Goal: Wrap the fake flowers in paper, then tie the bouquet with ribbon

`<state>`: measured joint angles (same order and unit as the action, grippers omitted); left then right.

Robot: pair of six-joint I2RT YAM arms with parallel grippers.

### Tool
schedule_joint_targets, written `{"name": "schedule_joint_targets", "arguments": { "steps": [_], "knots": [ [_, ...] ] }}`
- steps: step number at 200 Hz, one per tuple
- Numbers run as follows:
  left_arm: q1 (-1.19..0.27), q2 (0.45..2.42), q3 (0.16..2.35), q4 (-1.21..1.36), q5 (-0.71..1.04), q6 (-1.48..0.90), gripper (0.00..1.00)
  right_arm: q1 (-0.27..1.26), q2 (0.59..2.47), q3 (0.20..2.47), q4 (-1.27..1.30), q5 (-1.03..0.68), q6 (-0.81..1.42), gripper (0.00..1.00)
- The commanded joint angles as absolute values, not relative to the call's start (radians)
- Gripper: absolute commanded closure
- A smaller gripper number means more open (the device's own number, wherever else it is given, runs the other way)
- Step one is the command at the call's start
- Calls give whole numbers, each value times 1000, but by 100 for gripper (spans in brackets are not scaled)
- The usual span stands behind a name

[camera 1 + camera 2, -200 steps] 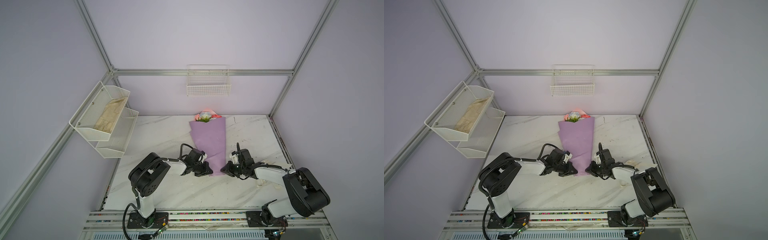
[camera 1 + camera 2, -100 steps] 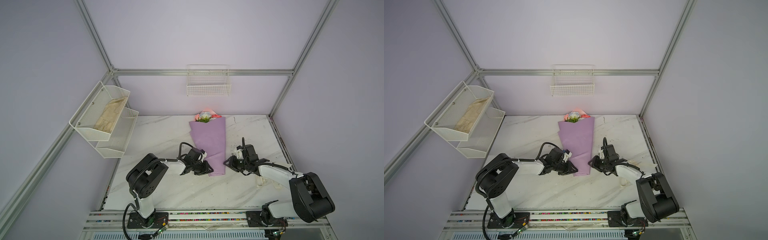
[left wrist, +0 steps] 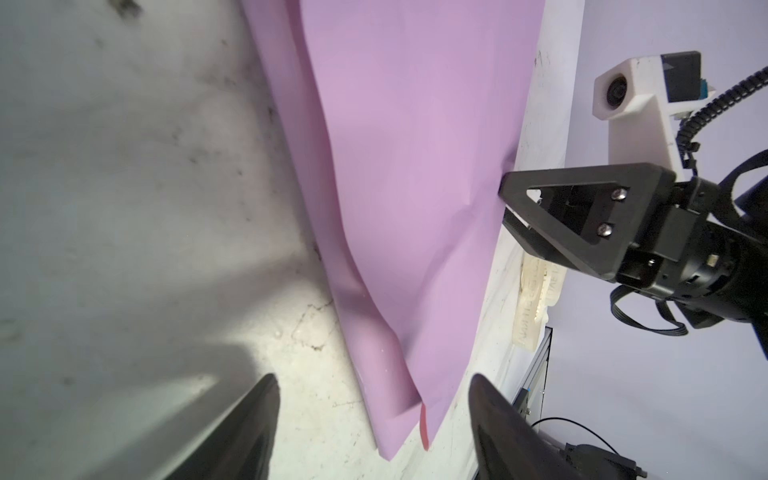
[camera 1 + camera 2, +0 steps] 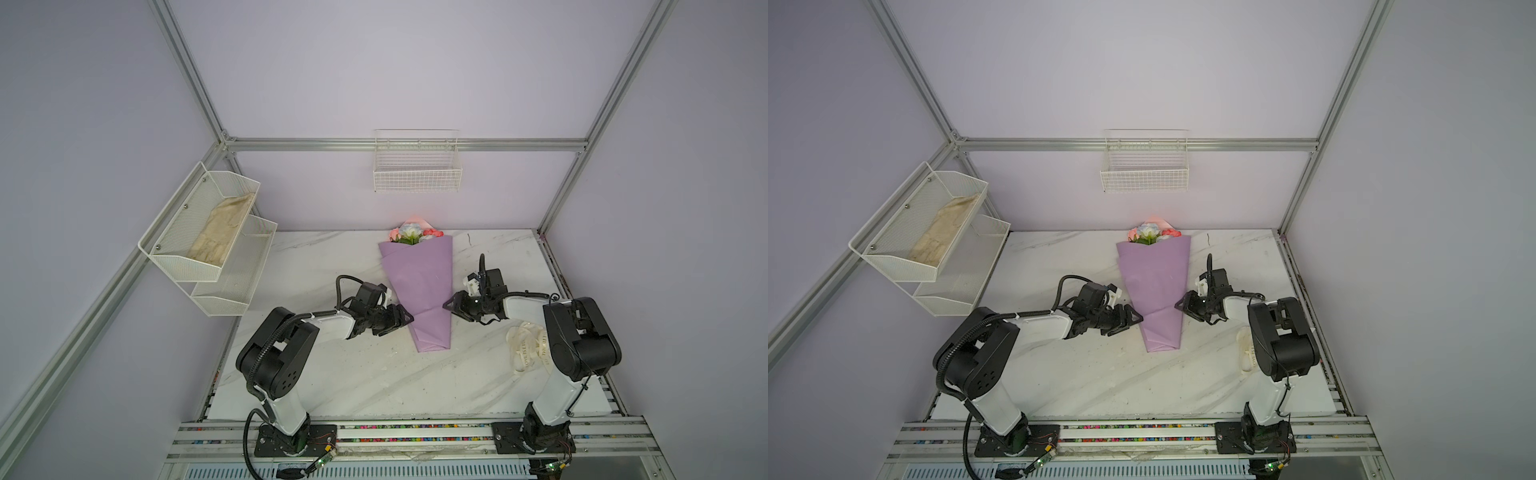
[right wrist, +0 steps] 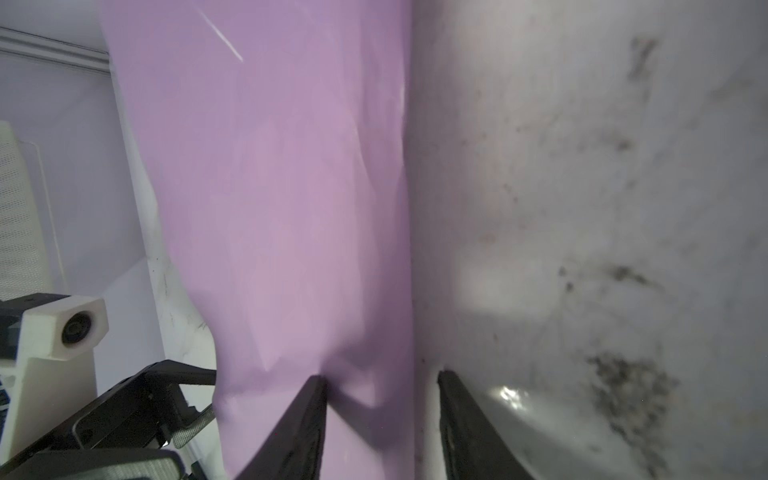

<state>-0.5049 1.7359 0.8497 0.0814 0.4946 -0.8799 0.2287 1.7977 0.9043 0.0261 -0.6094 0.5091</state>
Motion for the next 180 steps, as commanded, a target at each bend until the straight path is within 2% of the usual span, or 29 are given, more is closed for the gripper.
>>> {"name": "schedule_joint_targets", "arguments": {
  "steps": [1,30,81,94,134,157,180],
  "knots": [
    [-466,1763,958,144,551,-890,21,225,1842,916,65,-667,504,57],
    [-423,1847,992,243,612,-952,23,224,1877,904,112,-684,538,66],
    [-386,1987,1108,242,655,-962,42,226,1894,859,248,-706,653,69],
    [-381,2019,1135,241,658,-962,55,228,1901,851,284,-711,678,72],
    [-350,2095,1230,191,650,-929,77,243,1953,882,336,-718,712,84],
    [-327,2123,1279,145,636,-898,82,263,2001,927,340,-709,725,88],
    [-297,2152,1320,115,637,-881,83,274,2042,962,357,-696,752,89]
  ]
}}
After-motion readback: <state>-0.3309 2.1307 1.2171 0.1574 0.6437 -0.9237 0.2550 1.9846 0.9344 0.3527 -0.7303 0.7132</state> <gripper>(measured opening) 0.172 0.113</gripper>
